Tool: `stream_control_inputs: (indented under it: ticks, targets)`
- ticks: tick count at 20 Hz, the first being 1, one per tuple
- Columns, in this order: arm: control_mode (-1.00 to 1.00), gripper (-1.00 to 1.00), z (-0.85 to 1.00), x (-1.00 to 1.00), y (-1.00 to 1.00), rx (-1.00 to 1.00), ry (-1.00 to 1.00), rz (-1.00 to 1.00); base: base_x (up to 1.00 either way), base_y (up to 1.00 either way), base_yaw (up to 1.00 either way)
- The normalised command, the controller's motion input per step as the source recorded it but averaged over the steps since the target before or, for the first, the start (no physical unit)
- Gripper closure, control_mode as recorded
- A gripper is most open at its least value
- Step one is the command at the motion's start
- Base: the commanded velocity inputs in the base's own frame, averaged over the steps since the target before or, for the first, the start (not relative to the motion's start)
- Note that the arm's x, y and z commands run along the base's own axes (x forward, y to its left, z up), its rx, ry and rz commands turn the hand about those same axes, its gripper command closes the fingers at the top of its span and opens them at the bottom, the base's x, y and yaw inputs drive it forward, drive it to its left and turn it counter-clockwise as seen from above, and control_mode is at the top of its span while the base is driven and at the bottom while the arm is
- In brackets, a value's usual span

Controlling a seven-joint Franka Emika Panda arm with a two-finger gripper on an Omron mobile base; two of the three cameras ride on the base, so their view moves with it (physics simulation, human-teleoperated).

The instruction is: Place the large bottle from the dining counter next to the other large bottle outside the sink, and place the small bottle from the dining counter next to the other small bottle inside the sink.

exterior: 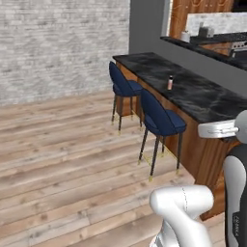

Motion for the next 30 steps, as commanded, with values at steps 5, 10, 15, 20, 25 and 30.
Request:
stream_control_inputs:
  ticks: [5,10,15,20,25,30]
  targets:
    - [1.00,-1.00,0.00,0.00,0.00,0.00,0.00,0.00,0.00,0.01,-0.25]
    - [1.00,-1.00,0.00,0.00,0.00,0.00,0.00,0.00,0.00,0.00,-0.25]
    - [1.00,-1.00,0.00,0.00,0.00,0.00,0.00,0.00,0.00,0.00,-0.25]
    - [1.00,-1.00,0.00,0.00,0.00,0.00,0.00,0.00,0.00,0.00,-0.25]
    - [1.00,-1.00,0.00,0.00,0.00,0.00,0.00,0.00,0.00,0.00,-0.25]
    - [1.00,-1.00,0.00,0.00,0.00,0.00,0.00,0.00,0.00,0.00,-0.25]
